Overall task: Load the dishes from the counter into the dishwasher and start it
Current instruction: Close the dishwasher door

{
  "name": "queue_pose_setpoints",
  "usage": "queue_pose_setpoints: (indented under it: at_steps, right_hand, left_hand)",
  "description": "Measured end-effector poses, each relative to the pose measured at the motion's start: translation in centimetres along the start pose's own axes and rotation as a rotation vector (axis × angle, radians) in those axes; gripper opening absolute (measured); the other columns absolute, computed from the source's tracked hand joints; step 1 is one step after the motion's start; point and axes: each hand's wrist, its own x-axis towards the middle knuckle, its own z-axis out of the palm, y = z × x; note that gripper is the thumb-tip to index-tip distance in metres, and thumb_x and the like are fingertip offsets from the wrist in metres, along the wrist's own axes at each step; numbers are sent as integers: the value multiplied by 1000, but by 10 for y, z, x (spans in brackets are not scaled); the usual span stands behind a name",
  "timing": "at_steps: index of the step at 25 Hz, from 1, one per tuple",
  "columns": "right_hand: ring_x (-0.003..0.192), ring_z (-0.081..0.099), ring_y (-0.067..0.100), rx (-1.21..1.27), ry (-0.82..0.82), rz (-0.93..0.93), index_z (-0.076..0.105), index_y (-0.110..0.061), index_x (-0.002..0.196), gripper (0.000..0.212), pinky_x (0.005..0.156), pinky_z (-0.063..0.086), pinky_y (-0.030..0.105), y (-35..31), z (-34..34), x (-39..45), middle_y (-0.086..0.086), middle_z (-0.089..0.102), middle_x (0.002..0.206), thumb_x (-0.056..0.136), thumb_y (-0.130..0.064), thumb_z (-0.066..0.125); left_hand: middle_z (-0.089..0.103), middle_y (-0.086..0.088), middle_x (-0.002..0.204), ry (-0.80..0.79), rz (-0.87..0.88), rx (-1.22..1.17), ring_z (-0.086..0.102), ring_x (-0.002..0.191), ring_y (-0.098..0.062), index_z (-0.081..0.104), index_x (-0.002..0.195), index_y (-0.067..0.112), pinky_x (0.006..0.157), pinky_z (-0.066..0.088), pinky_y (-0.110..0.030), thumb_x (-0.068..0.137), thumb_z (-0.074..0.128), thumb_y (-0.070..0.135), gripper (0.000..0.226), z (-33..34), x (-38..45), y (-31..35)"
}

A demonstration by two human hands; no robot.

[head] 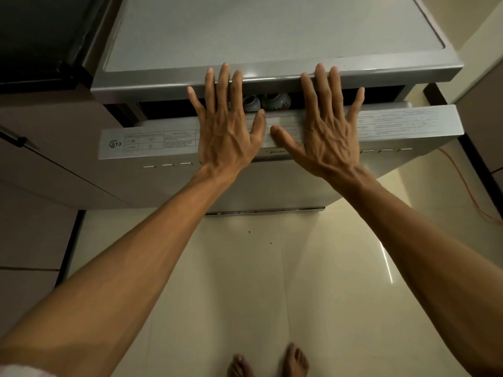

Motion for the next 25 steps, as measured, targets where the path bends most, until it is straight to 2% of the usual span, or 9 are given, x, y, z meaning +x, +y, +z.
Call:
queue_pose_setpoints:
  at_steps: [4, 7, 13, 17, 19, 22, 25]
  right_hand:
    - [150, -2, 33, -10, -49, -53, 5, -16, 157, 116, 112, 1, 70, 3, -4, -3, 13, 0, 164, 72, -94, 16]
    - [150, -4, 35, -12, -74, -78, 4, -13, 156, 125, 111, 1, 72, 5, -5, -1, 13, -1, 164, 67, -98, 18]
    - [150, -2, 32, -11, -65, -66, 6, -11, 156, 130, 110, 1, 72, 5, -5, 4, 11, 3, 164, 63, -101, 22]
    - [147, 1, 26, -25, -44, -56, 11, -15, 156, 130, 110, 3, 72, 9, -5, 13, -1, 2, 156, 60, -103, 22]
    - [144, 4, 23, -17, -20, -62, 17, -16, 155, 128, 110, 5, 71, 10, -3, 17, -7, 2, 147, 60, -103, 23]
    - [141, 10, 23, 4, 21, -52, 26, -17, 152, 124, 110, 5, 72, 11, -1, 20, -7, 7, 142, 61, -102, 27]
    - [142, 13, 25, 2, 30, -51, 28, -16, 150, 123, 110, 6, 72, 10, 0, 20, -5, 9, 141, 61, -102, 28]
  left_hand:
    - [23, -15, 159, 3, 1, -1, 15, 148, -35, 27, 151, 9, 117, 2, -61, 94, 34, 54, 73, 1, 0, 0]
    - [25, -14, 159, 1, -3, 19, 16, 148, -35, 28, 151, 9, 117, 2, -61, 94, 33, 54, 73, 0, 1, 1]
    - [18, -8, 162, -67, 21, 96, 11, 149, -33, 20, 154, 12, 113, -9, -61, 92, 24, 56, 76, -3, 7, 0]
    - [28, -12, 158, -79, 75, 74, 21, 145, -36, 26, 152, 12, 117, 1, -58, 92, 29, 59, 76, -3, 13, -2]
    - [32, -14, 154, -100, 152, 46, 28, 140, -38, 28, 151, 13, 118, 10, -55, 88, 35, 65, 82, -9, 19, -12]
    - [26, -12, 154, -254, 312, 31, 27, 134, -35, 19, 153, 18, 114, 22, -47, 78, 37, 81, 100, -25, 34, -37]
    - [17, -11, 159, -339, 367, 10, 16, 143, -34, 13, 154, 20, 118, 12, -49, 67, 29, 94, 116, -27, 40, -45]
